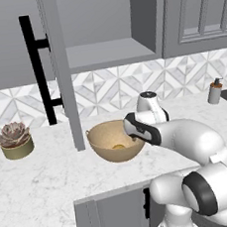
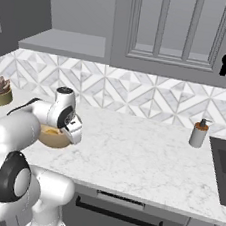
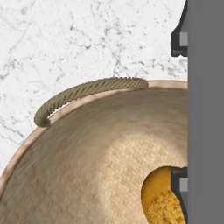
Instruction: Open the cabinet, pick up the bread from the cabinet and place it in the basket. Then move the basket to the dining counter.
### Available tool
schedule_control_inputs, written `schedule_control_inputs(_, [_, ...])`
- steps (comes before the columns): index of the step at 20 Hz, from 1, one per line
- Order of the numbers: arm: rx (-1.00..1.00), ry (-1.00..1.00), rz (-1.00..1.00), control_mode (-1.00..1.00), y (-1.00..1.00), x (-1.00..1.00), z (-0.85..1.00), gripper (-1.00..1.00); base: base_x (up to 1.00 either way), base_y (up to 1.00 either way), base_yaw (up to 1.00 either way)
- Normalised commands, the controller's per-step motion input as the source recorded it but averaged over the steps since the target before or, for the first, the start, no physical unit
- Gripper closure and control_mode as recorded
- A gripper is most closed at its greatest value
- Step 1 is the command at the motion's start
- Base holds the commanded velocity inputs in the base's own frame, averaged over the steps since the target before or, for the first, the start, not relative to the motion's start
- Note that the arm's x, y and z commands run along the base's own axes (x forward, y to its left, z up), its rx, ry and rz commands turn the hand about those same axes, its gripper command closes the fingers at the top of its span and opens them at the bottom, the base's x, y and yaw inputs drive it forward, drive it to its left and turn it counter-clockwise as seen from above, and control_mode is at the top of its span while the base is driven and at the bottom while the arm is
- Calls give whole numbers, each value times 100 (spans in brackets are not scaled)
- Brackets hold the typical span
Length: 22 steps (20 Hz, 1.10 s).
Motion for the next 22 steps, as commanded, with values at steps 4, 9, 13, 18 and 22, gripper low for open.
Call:
schedule_control_inputs(4, [0, 0, 0, -100, 14, 9, -3, 100, 0, 0, 0])
schedule_control_inputs(9, [0, -3, 0, -100, 5, 2, 0, 100, 0, 0, 0])
schedule_control_inputs(13, [0, -2, 0, -100, 2, 0, -3, 100, 0, 0, 0])
schedule_control_inputs(18, [13, 0, -6, -100, -33, -3, 24, 100, 0, 0, 0])
schedule_control_inputs(22, [22, -1, -1, -100, -19, -28, 66, 100, 0, 0, 0])
